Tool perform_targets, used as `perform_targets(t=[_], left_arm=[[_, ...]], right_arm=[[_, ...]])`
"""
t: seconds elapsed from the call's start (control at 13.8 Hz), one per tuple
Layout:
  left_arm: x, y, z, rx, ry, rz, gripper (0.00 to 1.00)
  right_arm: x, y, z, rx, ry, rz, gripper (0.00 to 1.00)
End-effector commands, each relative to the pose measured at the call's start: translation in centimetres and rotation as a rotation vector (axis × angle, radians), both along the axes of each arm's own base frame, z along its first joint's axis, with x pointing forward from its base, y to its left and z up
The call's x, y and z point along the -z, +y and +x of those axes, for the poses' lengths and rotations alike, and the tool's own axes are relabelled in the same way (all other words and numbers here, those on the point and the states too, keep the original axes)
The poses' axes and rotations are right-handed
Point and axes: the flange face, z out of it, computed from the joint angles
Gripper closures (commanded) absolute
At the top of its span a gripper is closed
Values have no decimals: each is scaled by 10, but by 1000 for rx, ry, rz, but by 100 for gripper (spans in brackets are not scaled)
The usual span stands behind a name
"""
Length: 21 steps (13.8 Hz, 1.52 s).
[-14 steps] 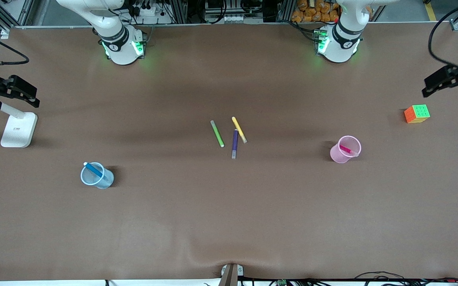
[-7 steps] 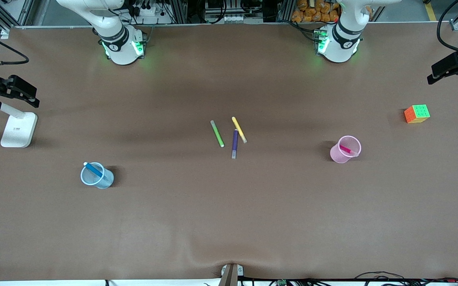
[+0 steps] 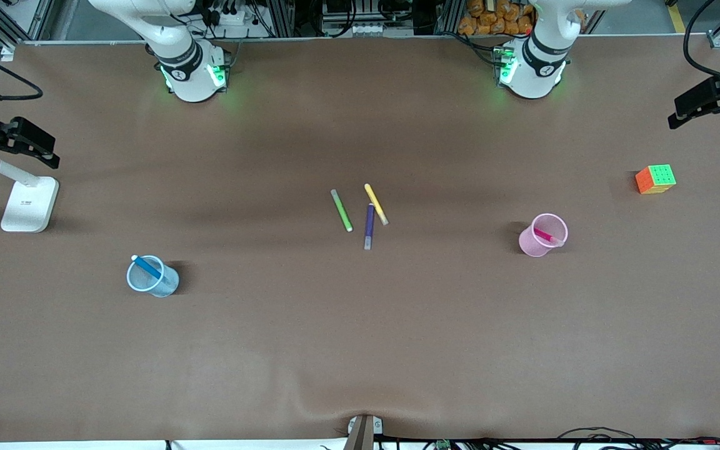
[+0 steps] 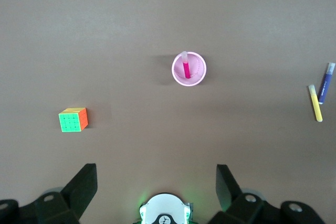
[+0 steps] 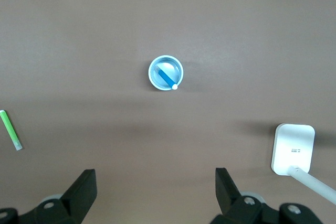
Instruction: Place pink and blue markers in matching cups
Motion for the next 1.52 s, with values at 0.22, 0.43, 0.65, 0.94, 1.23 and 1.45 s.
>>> perform_targets(t=[0.22, 0.43, 0.65, 0.94, 1.23, 1.45], left_arm=[[-3, -10, -16, 15, -25, -3, 0], [6, -12, -18, 17, -49, -3, 0], [2, -4, -12, 8, -85, -1, 0], [12, -13, -14, 6, -79, 6, 0], [28, -11, -19, 6, -94, 12, 0], [30, -6, -17, -2, -93, 13, 0]], right_arm=[[-8, 2, -13, -3, -12, -4, 0], [-8, 4, -13, -18, -15, -1, 0], [-8, 1, -11, -45, -19, 1, 0], [-8, -4, -12, -49, -20, 1, 0], [-8, -5, -11, -51, -19, 1, 0], [-8, -6, -11, -49, -19, 1, 0]])
